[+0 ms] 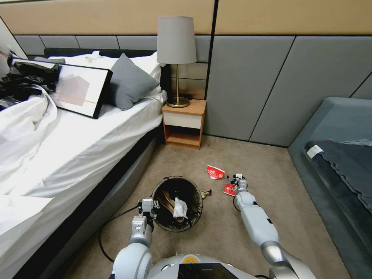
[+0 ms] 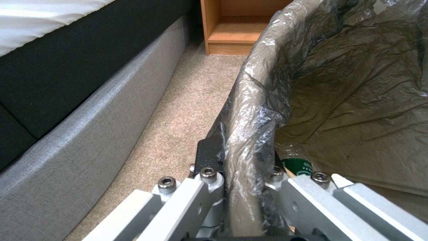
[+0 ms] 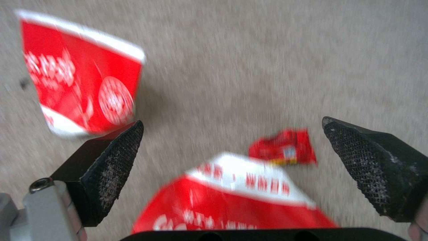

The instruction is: Pick up the trash bin, then pick up the garbage from the floor and place it into the trash bin.

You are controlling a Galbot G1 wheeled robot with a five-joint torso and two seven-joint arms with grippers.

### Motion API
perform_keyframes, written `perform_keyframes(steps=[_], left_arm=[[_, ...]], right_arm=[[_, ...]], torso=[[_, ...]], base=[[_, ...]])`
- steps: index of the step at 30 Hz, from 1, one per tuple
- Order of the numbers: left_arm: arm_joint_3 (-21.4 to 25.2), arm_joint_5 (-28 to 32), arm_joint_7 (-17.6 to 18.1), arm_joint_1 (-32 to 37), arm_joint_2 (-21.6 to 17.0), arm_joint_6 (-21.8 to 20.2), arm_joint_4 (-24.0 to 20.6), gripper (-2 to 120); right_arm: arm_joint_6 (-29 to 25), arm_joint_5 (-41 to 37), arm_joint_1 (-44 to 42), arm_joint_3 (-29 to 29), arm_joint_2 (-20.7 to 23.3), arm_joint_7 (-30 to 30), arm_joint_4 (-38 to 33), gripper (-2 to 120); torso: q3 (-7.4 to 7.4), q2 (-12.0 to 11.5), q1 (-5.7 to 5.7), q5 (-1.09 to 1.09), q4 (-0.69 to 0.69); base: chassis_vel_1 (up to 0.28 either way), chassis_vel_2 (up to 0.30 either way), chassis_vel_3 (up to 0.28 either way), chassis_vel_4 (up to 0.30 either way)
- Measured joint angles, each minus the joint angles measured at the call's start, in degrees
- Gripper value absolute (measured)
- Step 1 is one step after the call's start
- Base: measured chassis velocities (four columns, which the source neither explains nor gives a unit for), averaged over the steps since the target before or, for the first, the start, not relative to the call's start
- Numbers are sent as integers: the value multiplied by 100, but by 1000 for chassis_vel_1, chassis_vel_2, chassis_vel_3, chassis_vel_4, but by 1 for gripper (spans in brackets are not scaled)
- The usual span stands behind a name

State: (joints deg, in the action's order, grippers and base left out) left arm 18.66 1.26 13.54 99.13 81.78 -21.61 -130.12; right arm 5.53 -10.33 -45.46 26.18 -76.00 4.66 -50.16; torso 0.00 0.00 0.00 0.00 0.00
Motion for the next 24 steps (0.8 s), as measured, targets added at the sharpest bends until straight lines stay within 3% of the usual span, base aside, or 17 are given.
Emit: perform_keyframes(steps=[24], left_arm=[[5,-34,6,105,9,6,-47,2]], right_arm=[[199,-91,518,222,-54,-248,1327,100]], torso=[[-1,0,-1,-3,0]], base=[[0,0,0,0]])
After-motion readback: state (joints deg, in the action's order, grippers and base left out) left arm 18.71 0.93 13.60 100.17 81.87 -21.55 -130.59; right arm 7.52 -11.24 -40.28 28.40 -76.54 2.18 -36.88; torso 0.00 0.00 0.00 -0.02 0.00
